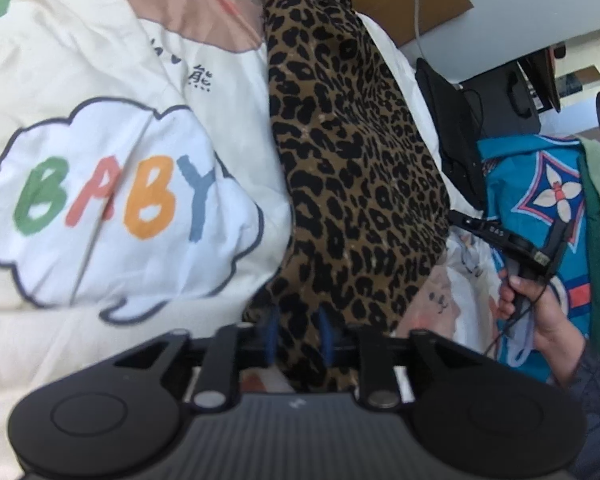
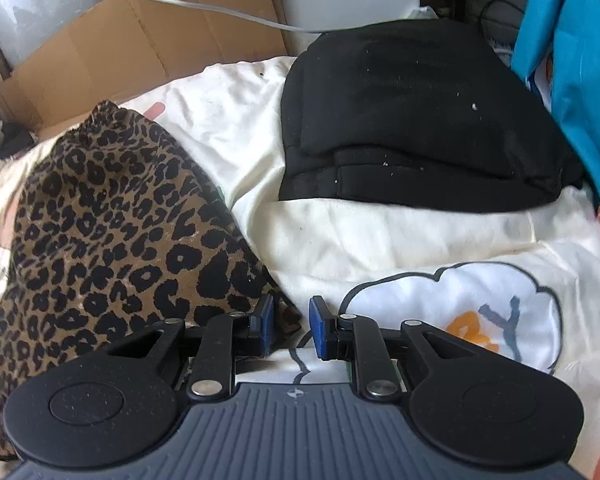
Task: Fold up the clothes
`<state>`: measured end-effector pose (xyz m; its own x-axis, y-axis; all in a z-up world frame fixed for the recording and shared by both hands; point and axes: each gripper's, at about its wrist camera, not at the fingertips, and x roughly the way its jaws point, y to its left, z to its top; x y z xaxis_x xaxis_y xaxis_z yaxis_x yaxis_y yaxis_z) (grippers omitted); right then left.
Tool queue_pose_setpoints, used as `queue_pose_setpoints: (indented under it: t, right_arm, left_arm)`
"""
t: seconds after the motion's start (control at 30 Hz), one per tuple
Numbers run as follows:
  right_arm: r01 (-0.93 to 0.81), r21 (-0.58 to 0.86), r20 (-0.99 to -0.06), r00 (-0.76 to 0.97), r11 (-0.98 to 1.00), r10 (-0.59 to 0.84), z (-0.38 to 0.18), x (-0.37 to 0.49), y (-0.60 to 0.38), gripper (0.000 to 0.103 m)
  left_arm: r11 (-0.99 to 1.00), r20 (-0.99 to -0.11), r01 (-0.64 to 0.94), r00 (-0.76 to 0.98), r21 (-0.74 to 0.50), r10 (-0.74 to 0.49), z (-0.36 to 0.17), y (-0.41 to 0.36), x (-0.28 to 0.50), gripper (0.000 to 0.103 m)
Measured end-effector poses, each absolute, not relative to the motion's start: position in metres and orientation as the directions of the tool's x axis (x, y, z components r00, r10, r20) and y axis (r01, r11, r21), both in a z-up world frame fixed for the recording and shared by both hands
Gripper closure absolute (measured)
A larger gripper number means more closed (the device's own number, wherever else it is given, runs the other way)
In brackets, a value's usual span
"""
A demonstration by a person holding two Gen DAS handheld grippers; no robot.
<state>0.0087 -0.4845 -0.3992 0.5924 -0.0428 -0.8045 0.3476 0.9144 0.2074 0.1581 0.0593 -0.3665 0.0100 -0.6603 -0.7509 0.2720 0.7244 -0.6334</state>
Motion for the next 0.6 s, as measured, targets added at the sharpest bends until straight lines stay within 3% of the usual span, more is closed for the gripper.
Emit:
queue_pose_setpoints:
  t: [0.13, 0.6]
  right_arm:
    - [0.333, 0.245, -0.808, 0.589, 0.910, 0.002, -0.402, 0.010, -0.487, 0.075]
    - [0.343, 0.309, -0.814, 0.578, 0.887, 0.060, -0.410, 0.008, -0.496, 0.074]
  left_arm:
    - [0.715, -0.742, 0.258, -0.011, -0.650, -0.670, -0.369, 0.066, 0.155, 0.066]
    - [0.662, -0.669, 0.103, -0.047, -0.742, -0.742, -0.410, 0.073, 0.153, 0.064]
